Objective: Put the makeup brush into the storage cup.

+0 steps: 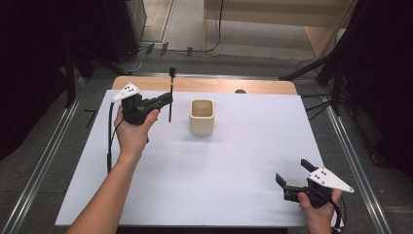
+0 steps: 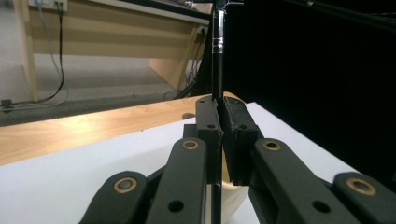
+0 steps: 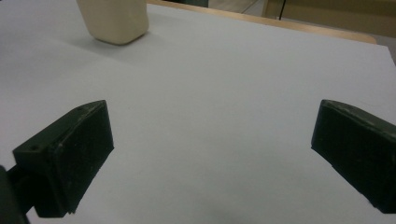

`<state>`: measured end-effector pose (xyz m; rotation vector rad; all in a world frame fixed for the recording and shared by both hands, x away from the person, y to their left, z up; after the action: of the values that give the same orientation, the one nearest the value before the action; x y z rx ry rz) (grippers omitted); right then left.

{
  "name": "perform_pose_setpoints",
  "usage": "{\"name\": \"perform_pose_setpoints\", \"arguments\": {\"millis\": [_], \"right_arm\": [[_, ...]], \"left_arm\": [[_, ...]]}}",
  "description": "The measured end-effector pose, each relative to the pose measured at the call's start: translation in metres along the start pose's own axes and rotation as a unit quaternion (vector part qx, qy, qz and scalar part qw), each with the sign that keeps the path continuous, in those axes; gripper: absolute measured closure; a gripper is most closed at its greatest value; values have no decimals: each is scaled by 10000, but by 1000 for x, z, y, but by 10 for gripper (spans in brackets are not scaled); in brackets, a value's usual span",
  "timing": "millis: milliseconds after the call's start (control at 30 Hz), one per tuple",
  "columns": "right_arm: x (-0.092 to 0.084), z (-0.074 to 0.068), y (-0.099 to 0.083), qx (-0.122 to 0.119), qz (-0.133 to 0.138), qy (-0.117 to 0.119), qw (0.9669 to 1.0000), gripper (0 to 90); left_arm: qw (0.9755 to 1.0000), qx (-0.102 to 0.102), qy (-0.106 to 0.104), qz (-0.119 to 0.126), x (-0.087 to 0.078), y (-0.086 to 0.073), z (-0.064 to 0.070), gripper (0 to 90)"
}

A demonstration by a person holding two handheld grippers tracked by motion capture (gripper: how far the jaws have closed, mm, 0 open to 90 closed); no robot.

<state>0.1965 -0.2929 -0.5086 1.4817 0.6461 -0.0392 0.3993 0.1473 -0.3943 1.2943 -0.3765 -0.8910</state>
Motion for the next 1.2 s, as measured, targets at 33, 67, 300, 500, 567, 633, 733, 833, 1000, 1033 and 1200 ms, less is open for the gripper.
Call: {"name": "perform_pose_setpoints", "arguments": {"millis": [33, 67, 300, 500, 567, 633, 733, 833, 1000, 1033, 1200], "right_arm": [[0, 0, 0, 11, -7, -2, 10000, 0], [1, 0, 0, 14, -10, 2, 10000, 0], [0, 1, -1, 17, -11, 4, 10000, 0], [0, 0, -1, 29, -12, 18, 10000, 0], [1, 1, -1, 29, -14, 28, 10000, 0], [1, 0, -1, 44, -28, 33, 10000, 0], [1, 0, -1, 40, -16, 53, 10000, 0], [1, 0, -1, 50, -1, 74, 10000, 0], [1, -1, -1, 23, -3, 89, 10000, 0], [1, 0, -1, 48, 4, 83, 10000, 0], [-1, 1, -1, 57, 16, 77, 10000, 0]], "left_arm": [[10000, 16, -18, 31, 1, 1, 1, 869], [10000, 12, -40, 58, 2, 2, 2, 869], [9992, -25, -181, 354, 9, 5, 8, 869], [9984, -118, -256, 495, 17, 4, 11, 869], [9980, -154, -311, 530, 20, 3, 12, 869], [9973, -115, -322, 643, 24, 3, 14, 869], [9969, -90, -289, 732, 28, 3, 13, 869], [9972, -67, -266, 696, 34, 3, 12, 869], [9975, -13, -251, 662, 44, 3, 15, 869], [9975, 19, -252, 658, 47, 3, 17, 869], [9977, 137, -196, 635, 55, 2, 21, 869]]}}
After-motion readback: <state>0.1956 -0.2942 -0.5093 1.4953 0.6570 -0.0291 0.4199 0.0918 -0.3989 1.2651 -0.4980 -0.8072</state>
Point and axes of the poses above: each handheld gripper's, and its own axes: x roughly forward along the jaws, y roughly out of its top, z roughly to its right, the point moved 3 cm from there along x, roughly forward along the jaws, and after that the axes turned 1 degree about y, right-handed, at the moved point
